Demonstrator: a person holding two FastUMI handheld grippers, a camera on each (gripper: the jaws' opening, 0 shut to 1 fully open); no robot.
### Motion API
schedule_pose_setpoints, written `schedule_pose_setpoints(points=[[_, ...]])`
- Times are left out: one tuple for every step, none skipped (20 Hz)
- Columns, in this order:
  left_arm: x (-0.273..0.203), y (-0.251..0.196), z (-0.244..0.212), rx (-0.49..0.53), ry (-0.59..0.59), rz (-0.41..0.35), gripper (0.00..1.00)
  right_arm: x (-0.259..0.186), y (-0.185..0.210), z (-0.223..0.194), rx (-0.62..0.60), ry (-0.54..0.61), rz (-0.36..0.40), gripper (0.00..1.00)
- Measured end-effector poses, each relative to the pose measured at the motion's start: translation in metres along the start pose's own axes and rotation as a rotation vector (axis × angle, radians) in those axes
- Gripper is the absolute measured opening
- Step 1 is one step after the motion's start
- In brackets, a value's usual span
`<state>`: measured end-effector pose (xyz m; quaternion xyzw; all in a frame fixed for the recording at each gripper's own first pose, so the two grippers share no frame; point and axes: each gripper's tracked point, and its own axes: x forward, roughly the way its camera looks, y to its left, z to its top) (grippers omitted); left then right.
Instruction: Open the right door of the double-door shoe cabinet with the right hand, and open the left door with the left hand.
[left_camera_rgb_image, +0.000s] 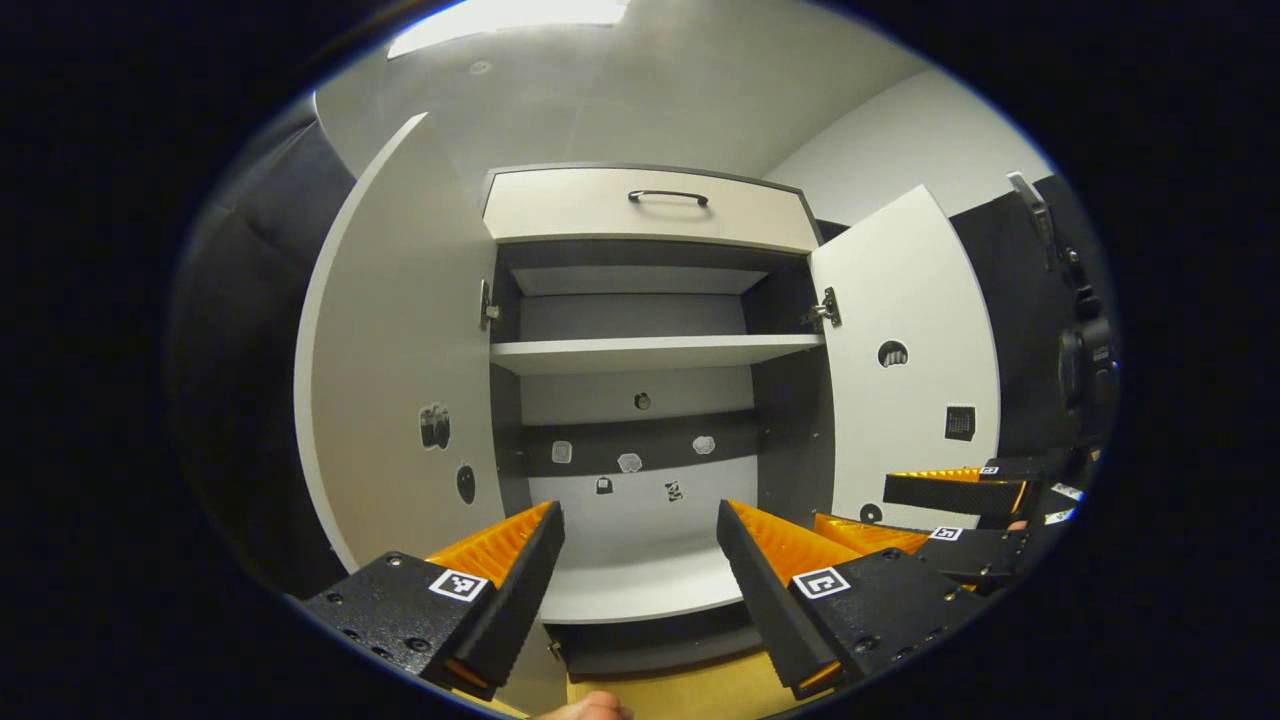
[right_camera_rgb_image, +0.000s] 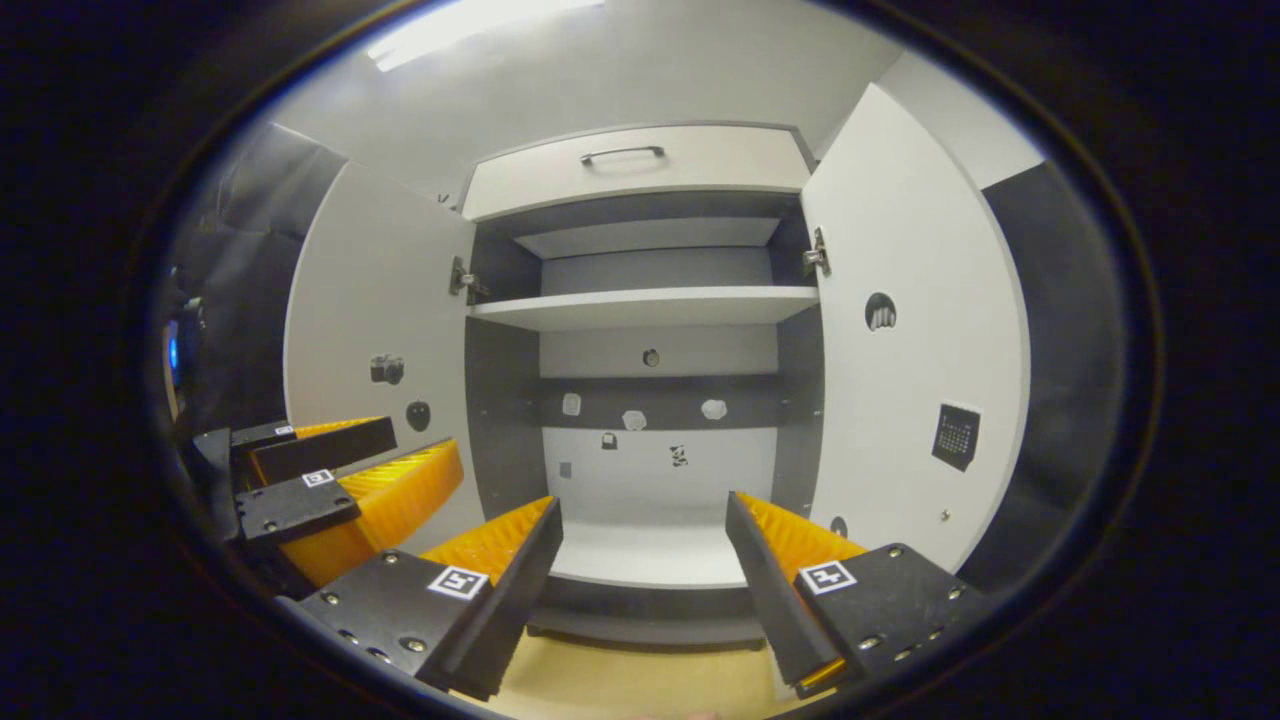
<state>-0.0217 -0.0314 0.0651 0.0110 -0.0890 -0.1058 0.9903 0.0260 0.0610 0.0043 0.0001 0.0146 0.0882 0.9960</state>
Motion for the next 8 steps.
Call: schedule_pose_setpoints(points=[[0.002,-0.0025,-0.0004,-0.007,0.003,-0.001,0.95,0.0004,-0.0019,0.0009,0.004,-0.002,-0.003,0.97],[0.003,-0.0044,-0.0019,-0.015,0.007,-0.005,0.95,-0.0005,-0.0029,0.0014,0.006,-0.003,-0.006,0.97],[0.0036,-0.0067,-0.0037,-0.023,0.014,-0.012,0.95,-0.0006,-0.0044,0.0014,0.006,-0.002,-0.01,0.97],[0.0036,-0.0087,-0.0057,-0.028,0.022,-0.018,0.95,-0.0008,-0.0062,0.0015,0.003,-0.002,-0.013,0.97],[0.0043,-0.0094,-0.0072,-0.031,0.026,-0.018,0.95,-0.0002,-0.008,0.0014,0.002,-0.003,-0.016,0.95],[0.0044,-0.0088,-0.0084,-0.032,0.029,-0.015,0.95,-0.0001,-0.0085,0.0009,0.001,-0.002,-0.015,0.97],[0.0036,-0.0077,-0.0093,-0.032,0.033,-0.01,0.95,-0.0002,-0.0078,0.0003,0.002,0.0,-0.012,0.97],[0.0037,-0.0071,-0.0098,-0.029,0.036,-0.006,0.95,0.0,-0.0073,0.0004,0.002,0.0,-0.009,0.97]])
